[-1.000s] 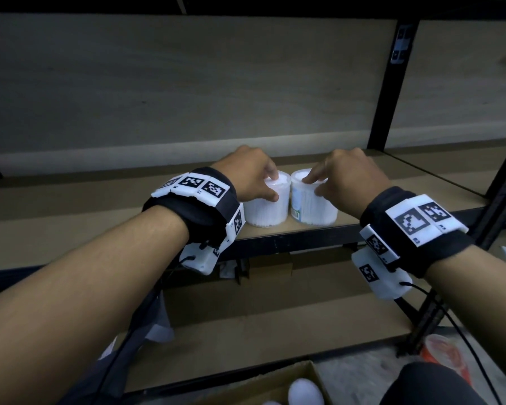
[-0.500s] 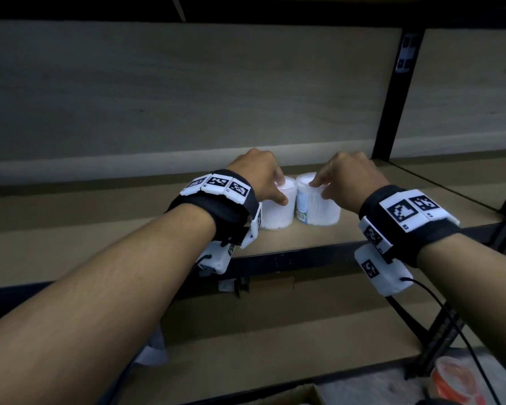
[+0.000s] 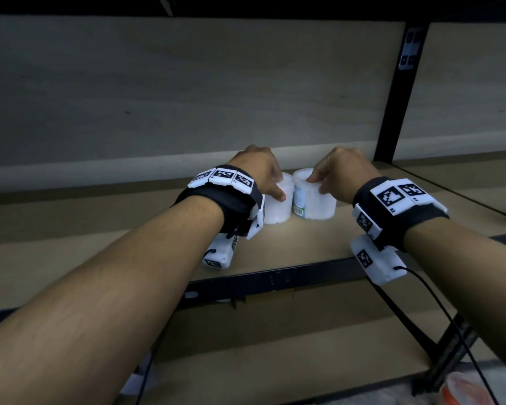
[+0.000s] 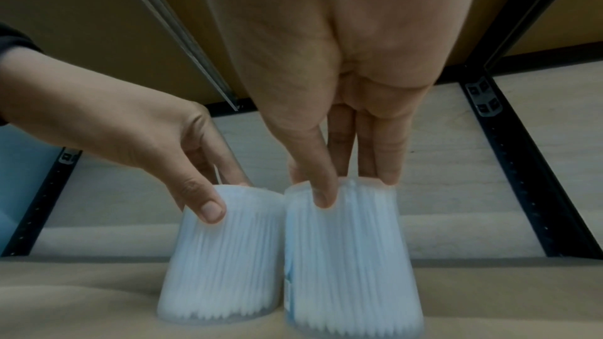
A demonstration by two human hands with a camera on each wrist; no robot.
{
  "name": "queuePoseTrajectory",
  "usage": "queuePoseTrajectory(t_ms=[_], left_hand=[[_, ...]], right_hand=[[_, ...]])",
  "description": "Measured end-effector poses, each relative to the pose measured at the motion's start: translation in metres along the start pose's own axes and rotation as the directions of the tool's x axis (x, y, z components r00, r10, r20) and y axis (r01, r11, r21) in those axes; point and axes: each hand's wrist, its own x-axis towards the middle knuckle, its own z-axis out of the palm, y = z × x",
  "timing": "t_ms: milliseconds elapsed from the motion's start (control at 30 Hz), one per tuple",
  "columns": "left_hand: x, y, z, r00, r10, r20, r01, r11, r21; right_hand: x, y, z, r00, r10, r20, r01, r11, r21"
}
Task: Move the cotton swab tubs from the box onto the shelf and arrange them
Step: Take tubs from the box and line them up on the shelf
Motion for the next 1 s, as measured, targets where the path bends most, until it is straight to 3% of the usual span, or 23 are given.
queuePoseTrajectory(t_ms=[300, 500, 1000], left_hand=[[0.028, -0.003, 0.008, 0.999, -0.037, 0.019, 0.038, 0.999, -0.011], [0.042, -0.008, 0.016, 0.999, -0.046, -0.015, 0.045, 0.998, -0.036], [0.061, -0.010, 0.022, 0.998, -0.043, -0.048, 0.041, 0.998, -0.037]], right_hand=[[0.031, 0.008, 0.010, 1.000, 0.020, 0.018, -0.019, 0.999, -0.044], [0.056, 0.010, 0.014, 0.990, 0.113, 0.080, -0.107, 0.992, -0.072], [0.079, 0.015, 0.019, 0.991, 0.097, 0.094, -0.082, 0.985, -0.150]])
